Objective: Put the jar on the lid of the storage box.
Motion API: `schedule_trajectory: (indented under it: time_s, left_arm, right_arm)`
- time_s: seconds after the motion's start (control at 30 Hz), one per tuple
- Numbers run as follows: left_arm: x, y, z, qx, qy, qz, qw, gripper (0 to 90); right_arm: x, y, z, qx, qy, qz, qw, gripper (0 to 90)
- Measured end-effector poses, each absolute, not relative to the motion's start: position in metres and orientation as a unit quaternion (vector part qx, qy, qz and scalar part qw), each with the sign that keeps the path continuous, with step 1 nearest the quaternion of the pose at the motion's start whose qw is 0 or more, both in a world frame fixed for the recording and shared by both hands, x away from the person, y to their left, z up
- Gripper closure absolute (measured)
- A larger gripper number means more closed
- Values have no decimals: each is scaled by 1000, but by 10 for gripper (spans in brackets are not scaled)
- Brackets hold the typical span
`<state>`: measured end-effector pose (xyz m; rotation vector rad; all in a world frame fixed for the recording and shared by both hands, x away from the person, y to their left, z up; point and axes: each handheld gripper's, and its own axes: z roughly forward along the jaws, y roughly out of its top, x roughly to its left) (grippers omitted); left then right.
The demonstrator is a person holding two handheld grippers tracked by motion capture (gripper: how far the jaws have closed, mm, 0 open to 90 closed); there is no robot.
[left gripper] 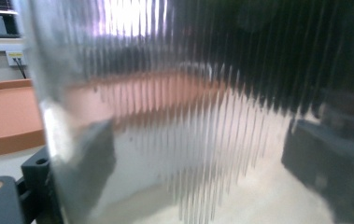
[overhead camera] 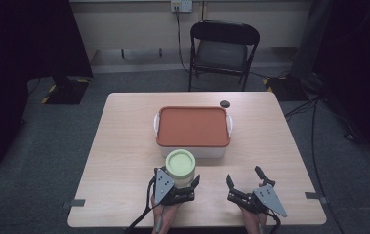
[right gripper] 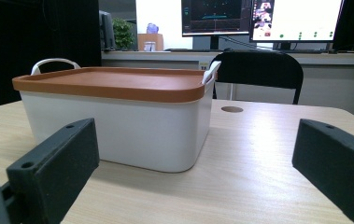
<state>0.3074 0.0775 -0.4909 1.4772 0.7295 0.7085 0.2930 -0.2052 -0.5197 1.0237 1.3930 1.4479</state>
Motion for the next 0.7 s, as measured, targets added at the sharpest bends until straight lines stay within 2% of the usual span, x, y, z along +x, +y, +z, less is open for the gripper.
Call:
schedule_trajectory:
  time_s: [0.7]
  left_arm:
    - [308,77,-497,648,316,301,624,101]
  right_arm:
    - [293,-205,-520,410,558,580,429,0]
